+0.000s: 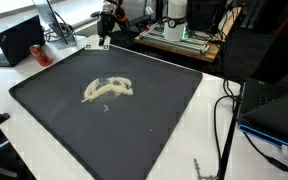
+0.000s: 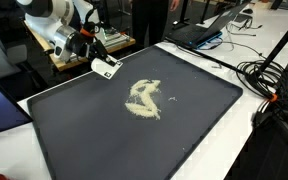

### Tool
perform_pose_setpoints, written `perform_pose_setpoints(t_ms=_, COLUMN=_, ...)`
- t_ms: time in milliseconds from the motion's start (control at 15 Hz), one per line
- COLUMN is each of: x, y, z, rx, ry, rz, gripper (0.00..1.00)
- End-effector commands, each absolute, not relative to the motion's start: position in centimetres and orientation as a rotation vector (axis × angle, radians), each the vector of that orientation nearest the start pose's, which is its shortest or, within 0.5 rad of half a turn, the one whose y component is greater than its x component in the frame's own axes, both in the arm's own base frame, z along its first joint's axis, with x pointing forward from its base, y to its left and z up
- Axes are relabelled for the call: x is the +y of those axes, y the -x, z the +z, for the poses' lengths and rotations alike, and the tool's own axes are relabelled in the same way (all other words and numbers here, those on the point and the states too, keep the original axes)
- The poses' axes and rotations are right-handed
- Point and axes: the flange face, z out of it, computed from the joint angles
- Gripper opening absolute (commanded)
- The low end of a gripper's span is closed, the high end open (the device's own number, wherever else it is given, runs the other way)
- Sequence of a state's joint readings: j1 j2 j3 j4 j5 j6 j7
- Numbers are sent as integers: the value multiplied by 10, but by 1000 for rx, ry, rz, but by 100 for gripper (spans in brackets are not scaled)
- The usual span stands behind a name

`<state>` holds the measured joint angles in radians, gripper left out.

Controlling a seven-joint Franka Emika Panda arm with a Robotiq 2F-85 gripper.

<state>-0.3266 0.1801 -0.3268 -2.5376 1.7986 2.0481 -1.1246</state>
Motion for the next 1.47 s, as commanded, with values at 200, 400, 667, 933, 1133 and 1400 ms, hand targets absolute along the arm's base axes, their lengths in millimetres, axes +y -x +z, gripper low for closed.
perform_pose_setpoints(t_ms=200, x=-211, y=-374, z=240, rx=864, ry=1978, rz=-779, gripper=1)
perform_pose_setpoints(t_ms=400, x=-209, y=-378, z=262, rx=763, ry=2094, rz=-802, gripper=1)
perform_pose_setpoints(t_ms=667, x=-200, y=-383, z=294, rx=520, ry=2248, rz=-779, gripper=1)
perform_pose_setpoints(t_ms=933, x=-179, y=-390, z=323, rx=286, ry=2387, rz=-792, gripper=1)
perform_pose_setpoints(t_ms=1133, x=-161, y=-404, z=341, rx=163, ry=2506, rz=-798, gripper=1)
perform_pose_setpoints(t_ms=1400, x=-139, y=-420, z=355, rx=-3, ry=2641, rz=-786, gripper=1)
